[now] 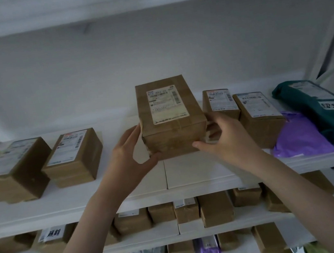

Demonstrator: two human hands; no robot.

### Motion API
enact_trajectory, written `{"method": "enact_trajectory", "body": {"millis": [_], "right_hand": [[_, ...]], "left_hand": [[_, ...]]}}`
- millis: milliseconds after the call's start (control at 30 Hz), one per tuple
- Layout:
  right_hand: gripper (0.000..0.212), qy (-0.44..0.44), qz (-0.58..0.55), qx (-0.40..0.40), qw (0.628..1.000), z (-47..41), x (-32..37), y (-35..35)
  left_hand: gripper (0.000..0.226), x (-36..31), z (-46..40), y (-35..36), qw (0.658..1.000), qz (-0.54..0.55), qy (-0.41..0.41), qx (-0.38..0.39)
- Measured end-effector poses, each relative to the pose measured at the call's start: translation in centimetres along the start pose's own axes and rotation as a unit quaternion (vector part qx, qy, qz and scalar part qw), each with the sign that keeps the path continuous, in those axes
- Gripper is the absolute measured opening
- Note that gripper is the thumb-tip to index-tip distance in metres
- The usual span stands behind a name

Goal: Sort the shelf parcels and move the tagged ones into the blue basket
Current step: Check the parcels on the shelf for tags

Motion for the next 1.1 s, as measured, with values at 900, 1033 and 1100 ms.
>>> {"method": "enact_trajectory", "body": {"millis": [900,1033,1100], "right_hand": [[0.068,-0.041,0.009,-0.060,0.997,3.4,-0.5,6.8],[0.066,0.023,-0.001,0.005,1.000,2.4,-1.0,7.6],[0.062,0.036,-0.010,0.032,0.999,1.8,-1.1,8.3]], "left_hand": [[0.080,2.6,5.5,0.9,0.995,0.068,-0.009,-0.066],[0.078,4.4,5.3,0.9,0.996,0.076,-0.055,-0.008],[0.077,5.4,5.2,0.9,0.993,0.078,-0.083,0.006]]}}
Point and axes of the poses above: each hand's wrist, its own z-axis away from the middle knuckle, its own y-axis out of the palm, x = y × z, the point moved 1 cm from there along -z, towards the middle knuckle, and after that the axes turned 1 degree about y, right-handed, at the moved point
